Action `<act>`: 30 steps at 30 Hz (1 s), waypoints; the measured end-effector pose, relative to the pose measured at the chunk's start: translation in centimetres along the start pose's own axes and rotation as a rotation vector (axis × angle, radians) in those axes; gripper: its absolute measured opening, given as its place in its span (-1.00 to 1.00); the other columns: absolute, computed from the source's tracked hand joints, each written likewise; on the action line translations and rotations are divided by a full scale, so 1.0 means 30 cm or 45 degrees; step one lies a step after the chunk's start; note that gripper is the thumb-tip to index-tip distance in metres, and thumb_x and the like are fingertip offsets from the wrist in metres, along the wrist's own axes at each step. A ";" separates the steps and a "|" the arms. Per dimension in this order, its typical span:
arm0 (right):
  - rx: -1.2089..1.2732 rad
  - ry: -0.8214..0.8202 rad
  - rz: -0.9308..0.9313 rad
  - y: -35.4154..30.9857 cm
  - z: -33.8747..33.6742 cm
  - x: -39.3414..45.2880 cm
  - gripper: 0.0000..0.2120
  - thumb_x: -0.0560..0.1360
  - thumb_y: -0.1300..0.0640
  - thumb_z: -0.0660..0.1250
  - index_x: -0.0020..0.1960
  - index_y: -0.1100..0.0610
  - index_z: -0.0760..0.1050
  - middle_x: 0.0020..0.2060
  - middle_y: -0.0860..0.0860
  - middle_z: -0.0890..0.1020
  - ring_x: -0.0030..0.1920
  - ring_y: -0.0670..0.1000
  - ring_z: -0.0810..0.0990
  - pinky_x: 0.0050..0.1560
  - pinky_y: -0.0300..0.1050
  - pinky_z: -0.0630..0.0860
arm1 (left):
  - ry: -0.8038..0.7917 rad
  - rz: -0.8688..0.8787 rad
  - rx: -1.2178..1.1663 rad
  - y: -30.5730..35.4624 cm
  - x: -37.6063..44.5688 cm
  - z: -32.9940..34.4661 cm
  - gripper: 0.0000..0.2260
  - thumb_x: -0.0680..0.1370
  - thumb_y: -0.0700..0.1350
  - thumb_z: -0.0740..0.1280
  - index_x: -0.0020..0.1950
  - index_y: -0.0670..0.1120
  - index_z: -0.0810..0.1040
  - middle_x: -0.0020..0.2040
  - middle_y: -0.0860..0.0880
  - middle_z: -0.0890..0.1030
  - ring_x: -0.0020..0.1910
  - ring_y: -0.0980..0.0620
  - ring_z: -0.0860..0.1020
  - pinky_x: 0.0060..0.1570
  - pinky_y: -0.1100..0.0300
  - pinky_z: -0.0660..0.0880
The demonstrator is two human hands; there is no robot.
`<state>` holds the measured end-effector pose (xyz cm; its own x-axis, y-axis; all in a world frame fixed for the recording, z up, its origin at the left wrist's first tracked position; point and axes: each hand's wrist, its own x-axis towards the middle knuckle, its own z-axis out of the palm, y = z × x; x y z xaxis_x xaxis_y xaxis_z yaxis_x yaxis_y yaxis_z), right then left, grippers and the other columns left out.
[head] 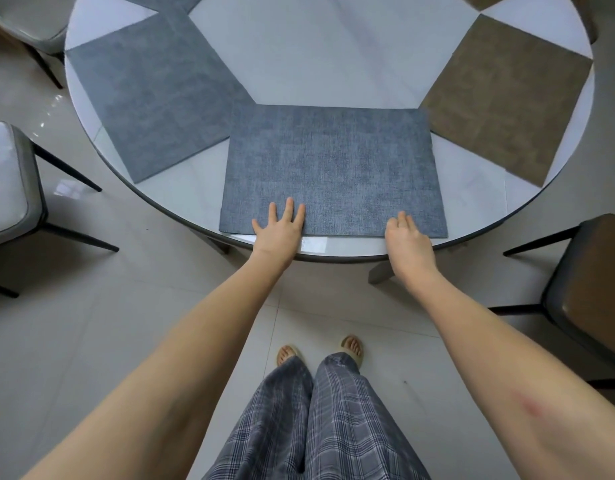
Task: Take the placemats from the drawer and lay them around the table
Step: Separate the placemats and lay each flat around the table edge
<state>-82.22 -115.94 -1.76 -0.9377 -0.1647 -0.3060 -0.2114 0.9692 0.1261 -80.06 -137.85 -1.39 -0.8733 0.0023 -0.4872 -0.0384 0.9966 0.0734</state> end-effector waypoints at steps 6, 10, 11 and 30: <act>-0.027 -0.004 -0.020 0.004 -0.009 0.003 -0.59 0.47 0.49 0.17 0.31 0.38 0.29 0.45 0.34 0.22 0.47 0.21 0.25 0.23 0.11 0.45 | -0.008 0.003 -0.006 0.004 -0.001 -0.009 -0.34 0.60 -0.38 0.10 0.59 -0.07 -0.16 0.59 -0.07 -0.17 0.55 -0.27 -0.14 0.40 -0.38 0.03; -0.007 -0.009 0.000 0.006 -0.001 -0.007 -0.59 0.46 0.44 0.21 0.30 0.34 0.31 0.44 0.31 0.27 0.45 0.20 0.29 0.17 0.10 0.49 | -0.010 -0.008 0.010 0.005 0.005 -0.008 -0.36 0.61 -0.33 0.13 0.59 -0.06 -0.12 0.59 -0.07 -0.12 0.55 -0.27 -0.09 0.39 -0.37 0.09; -0.007 0.019 0.004 0.008 -0.004 -0.010 -0.64 0.46 0.39 0.22 0.25 0.32 0.36 0.39 0.30 0.36 0.39 0.20 0.37 0.11 0.10 0.51 | 0.004 -0.012 0.016 0.007 0.010 -0.012 -0.38 0.60 -0.30 0.14 0.59 -0.06 -0.05 0.59 -0.09 -0.06 0.54 -0.28 -0.02 0.37 -0.36 0.14; 0.347 0.188 0.164 0.029 0.117 0.192 -0.43 0.62 -0.19 -0.13 0.56 -0.05 -0.14 0.56 0.03 -0.10 0.56 0.08 -0.16 0.53 0.12 -0.21 | 0.473 -0.022 0.008 -0.048 0.157 0.073 -0.38 0.58 0.32 -0.02 0.58 0.09 0.02 0.52 -0.12 0.16 0.50 -0.16 0.11 0.46 -0.29 -0.10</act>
<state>-86.82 -115.42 -6.72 -0.9859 -0.0433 -0.1616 -0.0259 0.9938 -0.1082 -83.07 -139.10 -5.69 -0.9893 -0.0437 -0.1394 -0.0528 0.9967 0.0622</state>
